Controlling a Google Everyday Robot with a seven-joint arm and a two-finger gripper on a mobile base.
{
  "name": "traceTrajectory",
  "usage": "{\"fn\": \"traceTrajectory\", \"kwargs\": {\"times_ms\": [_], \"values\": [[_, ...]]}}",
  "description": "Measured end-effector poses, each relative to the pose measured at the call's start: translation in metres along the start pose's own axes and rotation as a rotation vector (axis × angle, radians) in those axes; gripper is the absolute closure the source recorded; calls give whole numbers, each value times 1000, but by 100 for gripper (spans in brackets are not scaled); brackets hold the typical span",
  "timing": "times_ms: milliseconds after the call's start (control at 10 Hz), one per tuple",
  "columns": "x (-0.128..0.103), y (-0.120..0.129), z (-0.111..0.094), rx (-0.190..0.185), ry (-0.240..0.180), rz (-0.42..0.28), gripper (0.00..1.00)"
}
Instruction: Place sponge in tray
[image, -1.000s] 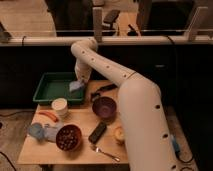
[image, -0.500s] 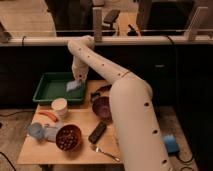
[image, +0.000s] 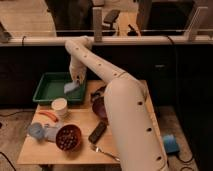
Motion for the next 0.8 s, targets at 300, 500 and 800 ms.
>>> {"fn": "traceTrajectory", "kwargs": {"times_ms": [300,500,800], "values": [[1,-2,1,2,-10,-10,96],[2,1,0,2,-7,-5,96],[5,1,0,0,0,-3,96]]}}
